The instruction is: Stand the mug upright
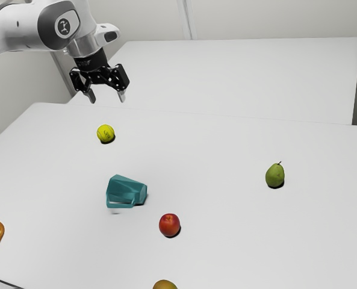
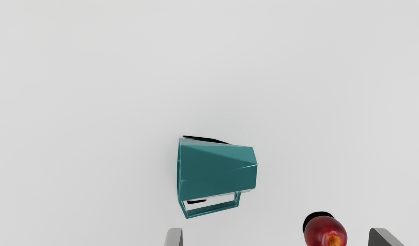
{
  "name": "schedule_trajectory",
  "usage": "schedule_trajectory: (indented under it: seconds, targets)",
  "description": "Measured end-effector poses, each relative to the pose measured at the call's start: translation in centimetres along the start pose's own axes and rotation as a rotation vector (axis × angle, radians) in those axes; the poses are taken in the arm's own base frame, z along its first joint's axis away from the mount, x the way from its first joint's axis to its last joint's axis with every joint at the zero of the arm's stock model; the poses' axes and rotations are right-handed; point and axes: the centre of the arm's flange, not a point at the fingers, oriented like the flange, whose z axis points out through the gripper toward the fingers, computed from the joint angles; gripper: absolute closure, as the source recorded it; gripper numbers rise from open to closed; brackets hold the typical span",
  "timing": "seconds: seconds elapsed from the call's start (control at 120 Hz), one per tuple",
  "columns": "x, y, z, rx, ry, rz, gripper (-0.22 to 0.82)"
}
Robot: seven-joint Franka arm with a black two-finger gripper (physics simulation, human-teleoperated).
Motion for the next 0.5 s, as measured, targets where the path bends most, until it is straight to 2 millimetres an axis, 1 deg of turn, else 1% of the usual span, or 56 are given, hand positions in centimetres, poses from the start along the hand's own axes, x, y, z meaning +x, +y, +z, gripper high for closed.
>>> schedule_trajectory:
  seconds: [0.133, 0.258, 0.325, 0.4, 0.5]
  targets:
    - [-0.3, 0.1, -0.1, 0.0, 0.0, 0.002, 0.01]
    - [-1.5, 0.1, 0.3, 0.005, -0.012, 0.005, 0.01]
    - [-2.3, 0.1, 0.8, 0.008, -0.022, 0.006, 0.01]
    - [-3.1, 0.0, 1.9, 0.005, -0.043, 0.004, 0.01]
    - [-3.4, -0.7, 4.5, -0.008, -0.074, -0.014, 0.01]
